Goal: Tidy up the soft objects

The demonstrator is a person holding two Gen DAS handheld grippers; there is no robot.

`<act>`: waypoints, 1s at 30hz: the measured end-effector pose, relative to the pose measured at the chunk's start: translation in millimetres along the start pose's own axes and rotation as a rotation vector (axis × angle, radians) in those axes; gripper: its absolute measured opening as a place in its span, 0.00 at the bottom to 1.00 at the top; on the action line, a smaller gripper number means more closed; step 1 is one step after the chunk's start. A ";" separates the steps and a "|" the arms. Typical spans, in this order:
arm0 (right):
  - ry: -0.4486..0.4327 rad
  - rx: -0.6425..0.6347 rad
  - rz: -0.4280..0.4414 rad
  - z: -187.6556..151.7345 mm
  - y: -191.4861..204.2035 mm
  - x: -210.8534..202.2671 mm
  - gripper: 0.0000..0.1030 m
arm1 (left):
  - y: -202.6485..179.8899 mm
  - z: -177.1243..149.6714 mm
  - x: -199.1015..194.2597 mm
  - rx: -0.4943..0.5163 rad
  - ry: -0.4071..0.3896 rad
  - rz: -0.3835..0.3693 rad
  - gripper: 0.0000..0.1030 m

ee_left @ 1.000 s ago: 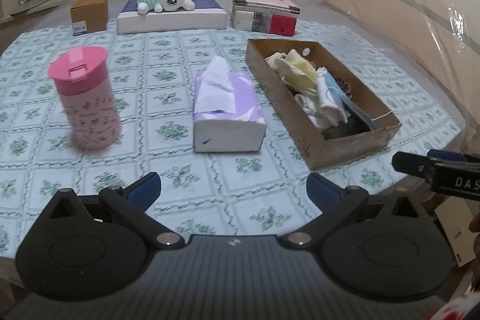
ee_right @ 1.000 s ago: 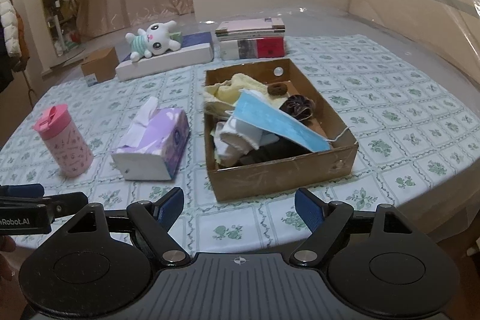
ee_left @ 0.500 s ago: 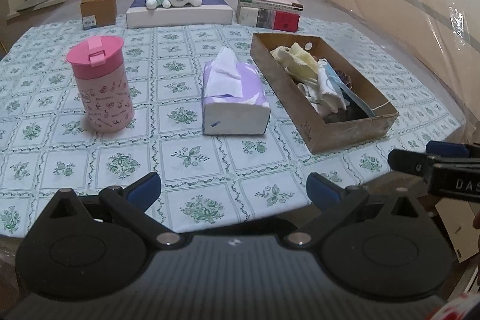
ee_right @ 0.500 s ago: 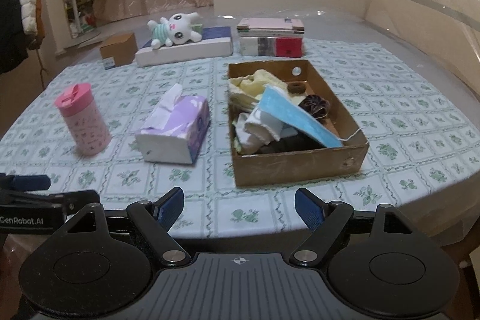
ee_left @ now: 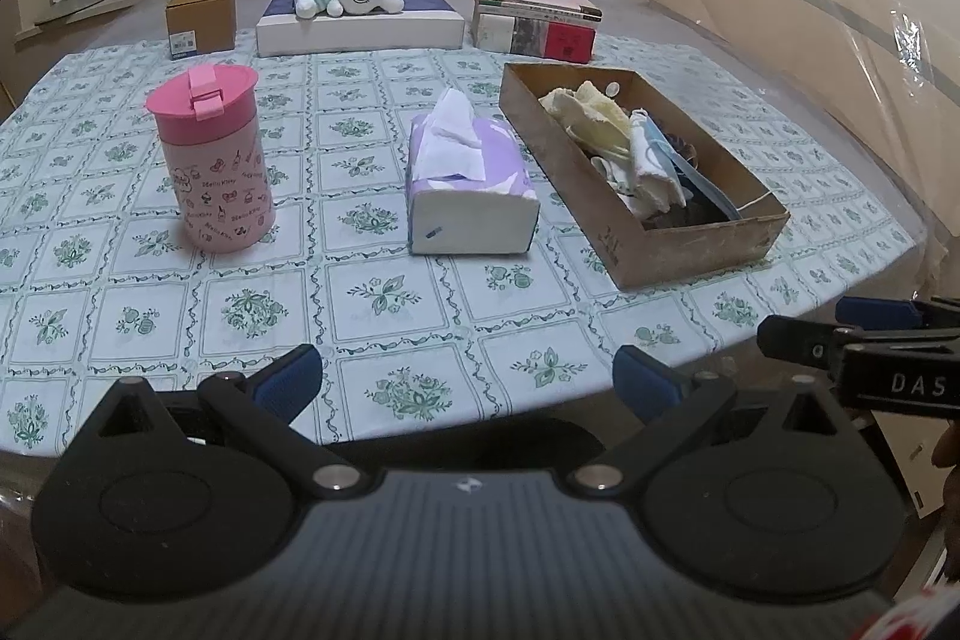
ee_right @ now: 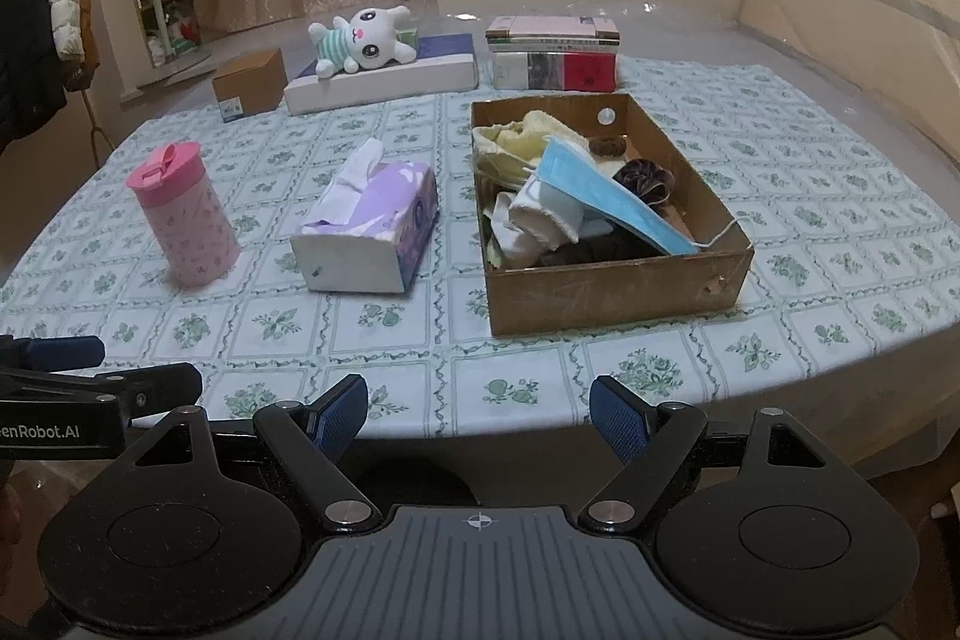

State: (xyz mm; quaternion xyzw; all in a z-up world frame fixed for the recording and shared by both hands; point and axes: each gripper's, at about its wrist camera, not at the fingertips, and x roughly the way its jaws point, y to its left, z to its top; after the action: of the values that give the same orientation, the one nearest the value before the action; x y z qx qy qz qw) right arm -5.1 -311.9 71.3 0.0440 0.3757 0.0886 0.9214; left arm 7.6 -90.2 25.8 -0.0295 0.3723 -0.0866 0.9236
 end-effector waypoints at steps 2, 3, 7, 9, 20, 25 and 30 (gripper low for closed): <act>-0.001 0.003 0.000 0.6 -0.7 0.2 0.78 | -0.1 0.4 -0.8 0.001 -0.007 0.000 0.99; -0.002 0.004 -0.001 1.2 -0.8 0.1 0.78 | -0.1 0.3 -1.0 0.001 -0.009 0.001 0.99; -0.007 0.007 -0.004 2.5 -1.1 -0.3 0.78 | 0.1 0.5 -0.9 -0.001 -0.008 0.002 0.99; -0.006 0.008 -0.004 2.1 -0.8 0.3 0.78 | 0.1 0.4 -0.7 -0.002 -0.006 0.001 0.99; -0.005 0.009 -0.004 2.0 -1.9 1.4 0.78 | -1.1 0.0 0.2 -0.006 -0.003 -0.004 0.99; -0.005 0.010 -0.004 2.1 -2.0 1.3 0.78 | -1.1 0.2 0.6 -0.005 -0.002 -0.004 0.99; -0.007 0.009 -0.005 2.2 -2.7 1.2 0.78 | -1.1 0.3 0.5 -0.006 -0.003 -0.004 0.99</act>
State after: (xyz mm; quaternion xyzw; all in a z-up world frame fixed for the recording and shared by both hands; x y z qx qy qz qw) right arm -2.4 -314.4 71.6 0.0476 0.3730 0.0842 0.9228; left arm 8.1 -91.4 25.8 -0.0332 0.3711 -0.0870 0.9239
